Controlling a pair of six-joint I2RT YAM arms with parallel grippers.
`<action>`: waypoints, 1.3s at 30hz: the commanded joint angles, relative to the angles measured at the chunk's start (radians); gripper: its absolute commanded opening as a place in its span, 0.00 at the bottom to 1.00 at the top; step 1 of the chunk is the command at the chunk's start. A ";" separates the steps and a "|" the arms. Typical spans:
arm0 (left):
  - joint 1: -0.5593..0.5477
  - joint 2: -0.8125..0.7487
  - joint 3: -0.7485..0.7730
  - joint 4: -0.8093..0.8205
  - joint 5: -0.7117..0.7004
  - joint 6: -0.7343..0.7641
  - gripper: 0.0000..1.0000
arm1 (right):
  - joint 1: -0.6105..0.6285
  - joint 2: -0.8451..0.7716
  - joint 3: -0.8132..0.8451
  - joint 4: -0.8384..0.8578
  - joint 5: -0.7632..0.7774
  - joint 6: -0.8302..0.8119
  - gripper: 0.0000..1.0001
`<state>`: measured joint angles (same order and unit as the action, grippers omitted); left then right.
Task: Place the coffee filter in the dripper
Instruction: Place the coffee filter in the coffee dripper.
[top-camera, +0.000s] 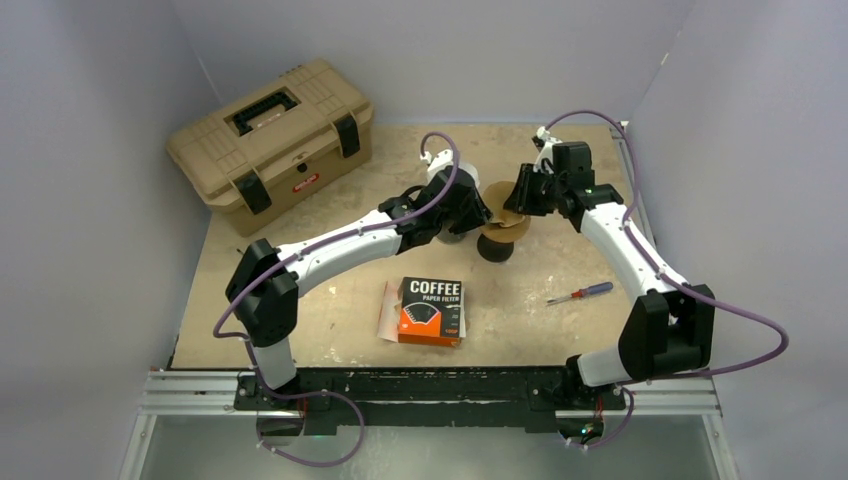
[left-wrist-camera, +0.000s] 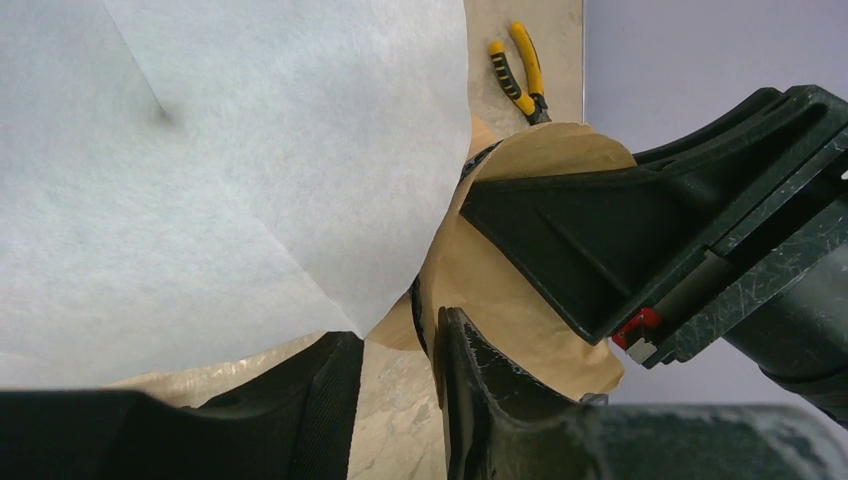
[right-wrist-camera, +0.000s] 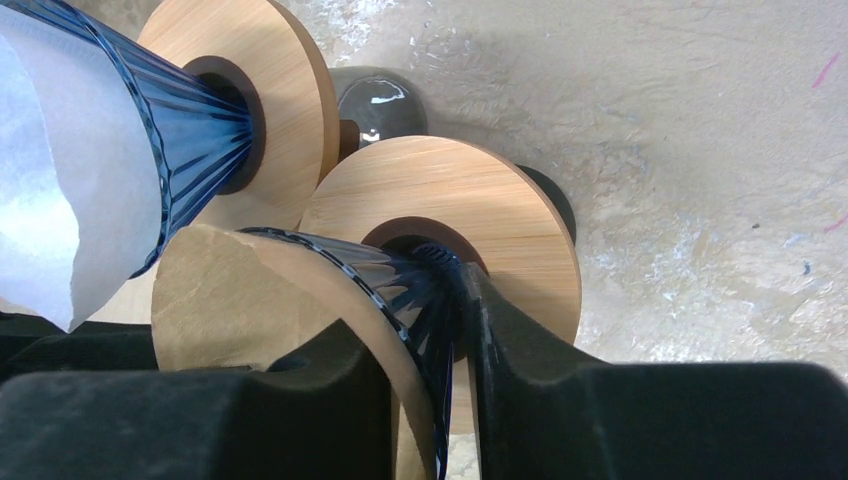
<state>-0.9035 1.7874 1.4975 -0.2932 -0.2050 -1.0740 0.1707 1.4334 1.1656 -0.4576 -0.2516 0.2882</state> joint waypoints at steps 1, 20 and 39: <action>0.007 -0.030 0.002 0.002 -0.016 -0.005 0.32 | 0.000 0.001 0.022 0.007 0.036 -0.027 0.25; 0.008 -0.132 -0.016 -0.001 0.019 0.016 0.61 | 0.002 -0.031 0.052 -0.016 0.020 -0.040 0.39; 0.008 -0.189 -0.029 -0.010 0.010 0.078 0.72 | 0.001 -0.118 0.091 -0.072 0.057 -0.018 0.68</action>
<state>-0.9031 1.6463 1.4757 -0.3248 -0.1936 -1.0397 0.1753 1.3556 1.2133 -0.5240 -0.2253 0.2699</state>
